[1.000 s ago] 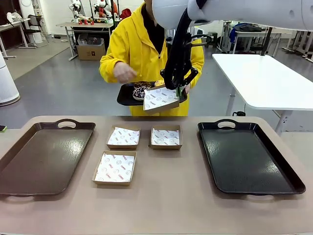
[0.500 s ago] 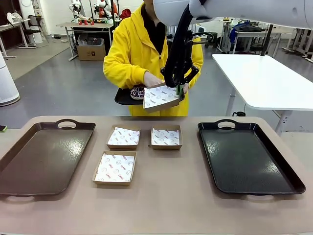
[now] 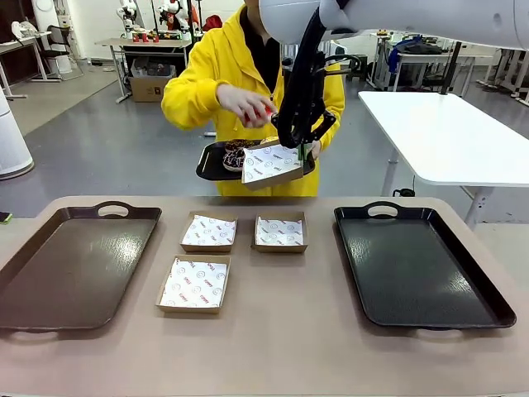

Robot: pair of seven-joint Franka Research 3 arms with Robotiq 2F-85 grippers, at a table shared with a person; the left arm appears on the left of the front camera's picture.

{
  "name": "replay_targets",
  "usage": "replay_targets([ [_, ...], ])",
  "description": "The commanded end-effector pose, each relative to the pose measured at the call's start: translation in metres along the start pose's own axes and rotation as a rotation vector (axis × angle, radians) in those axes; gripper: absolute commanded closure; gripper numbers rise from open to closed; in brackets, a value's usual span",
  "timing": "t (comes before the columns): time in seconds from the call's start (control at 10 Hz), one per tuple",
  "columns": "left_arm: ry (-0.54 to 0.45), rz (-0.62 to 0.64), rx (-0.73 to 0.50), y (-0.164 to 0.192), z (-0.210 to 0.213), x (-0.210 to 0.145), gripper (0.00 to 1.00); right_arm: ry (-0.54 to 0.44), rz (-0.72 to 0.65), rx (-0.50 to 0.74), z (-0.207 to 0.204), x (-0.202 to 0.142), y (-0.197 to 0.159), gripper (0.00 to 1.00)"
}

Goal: Individually package the donuts and arrange them on the tray.
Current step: Place the picked Paper togo box on the Handle tray while simultaneously picking up another Paper togo box from the table with the other hand.

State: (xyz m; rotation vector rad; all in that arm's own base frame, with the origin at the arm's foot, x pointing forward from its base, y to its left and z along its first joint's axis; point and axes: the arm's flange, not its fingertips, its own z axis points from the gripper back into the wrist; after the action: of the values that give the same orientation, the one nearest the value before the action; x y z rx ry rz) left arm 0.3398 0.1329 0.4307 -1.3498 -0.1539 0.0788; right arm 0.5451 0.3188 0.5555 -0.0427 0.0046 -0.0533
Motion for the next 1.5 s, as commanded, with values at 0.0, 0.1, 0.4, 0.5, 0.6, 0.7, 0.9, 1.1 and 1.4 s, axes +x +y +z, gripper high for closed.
replay_targets([
  [0.0, -0.012, 0.001, -0.007, -0.0015, 0.0005, 0.0004, 0.0, 0.014, -0.003, 0.011, -0.0005, -0.0039, -0.0031, 1.0],
  [0.1, -0.012, 0.001, -0.007, -0.0015, 0.0005, 0.0004, 0.0, 0.014, -0.003, 0.011, -0.0005, -0.0039, -0.0031, 1.0],
  [0.4, -0.012, 0.001, -0.007, -0.0015, 0.0005, 0.0004, 0.0, 0.014, -0.003, 0.011, -0.0005, -0.0039, -0.0031, 1.0],
  [0.5, -0.012, 0.001, -0.007, -0.0015, 0.0005, 0.0004, 0.0, 0.014, -0.003, 0.011, -0.0005, -0.0039, -0.0031, 1.0],
  [0.6, -0.012, 0.001, -0.007, -0.0015, 0.0005, 0.0004, 0.0, 0.014, -0.003, 0.011, -0.0005, -0.0039, -0.0031, 1.0],
  [0.7, -0.012, 0.001, -0.007, -0.0015, 0.0005, 0.0004, 0.0, 0.014, -0.003, 0.011, -0.0005, -0.0039, -0.0031, 1.0],
  [0.9, -0.012, 0.001, -0.007, -0.0015, 0.0005, 0.0004, 0.0, 0.014, -0.003, 0.011, -0.0005, -0.0039, -0.0031, 1.0],
  [1.1, -0.012, 0.001, -0.007, -0.0015, 0.0005, 0.0004, 0.0, 0.014, -0.003, 0.011, -0.0005, -0.0039, -0.0031, 1.0],
  [1.4, 0.0, 0.0, 0.0, 0.0, 0.0, 0.0, 0.0, 0.0, 0.0, 0.0, -0.0001, 0.0001, -0.0002, 0.99],
])
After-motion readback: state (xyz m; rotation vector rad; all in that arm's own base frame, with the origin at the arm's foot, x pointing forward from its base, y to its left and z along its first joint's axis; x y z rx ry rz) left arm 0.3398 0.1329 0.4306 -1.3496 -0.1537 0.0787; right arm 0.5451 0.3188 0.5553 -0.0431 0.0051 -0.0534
